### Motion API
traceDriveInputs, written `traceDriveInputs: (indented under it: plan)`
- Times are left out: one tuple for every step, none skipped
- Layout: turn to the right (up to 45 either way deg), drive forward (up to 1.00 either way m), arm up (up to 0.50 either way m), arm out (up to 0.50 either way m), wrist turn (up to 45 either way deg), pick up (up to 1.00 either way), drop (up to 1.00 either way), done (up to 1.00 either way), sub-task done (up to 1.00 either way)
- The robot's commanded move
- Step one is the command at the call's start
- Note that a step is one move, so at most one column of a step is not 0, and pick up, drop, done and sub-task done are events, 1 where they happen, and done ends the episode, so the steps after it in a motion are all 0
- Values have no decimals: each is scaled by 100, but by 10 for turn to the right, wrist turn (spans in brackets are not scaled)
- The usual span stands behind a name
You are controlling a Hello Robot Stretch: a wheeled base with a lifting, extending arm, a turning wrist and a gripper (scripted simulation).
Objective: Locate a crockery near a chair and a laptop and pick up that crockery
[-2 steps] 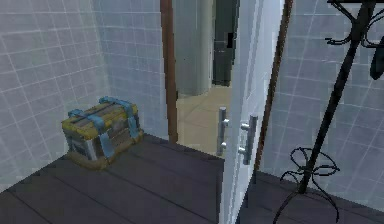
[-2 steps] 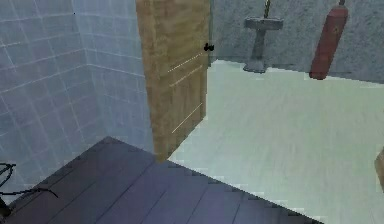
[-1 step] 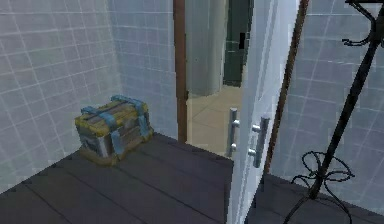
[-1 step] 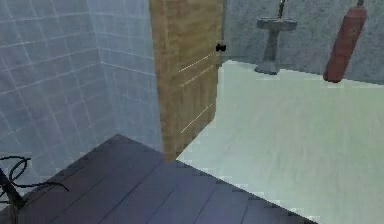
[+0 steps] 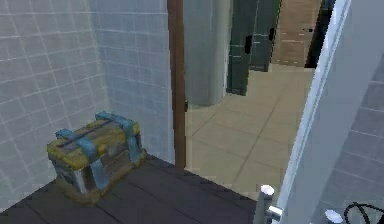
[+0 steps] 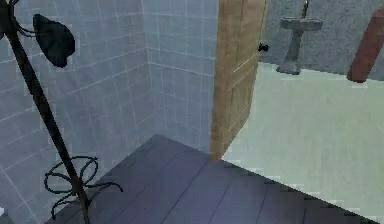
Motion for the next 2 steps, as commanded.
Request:
traceDriveInputs:
  plan:
    - [-450, 0, 0, 0, 0, 0, 0, 0, 0]
    - [-240, 0, 0, 0, 0, 0, 0, 0, 0]
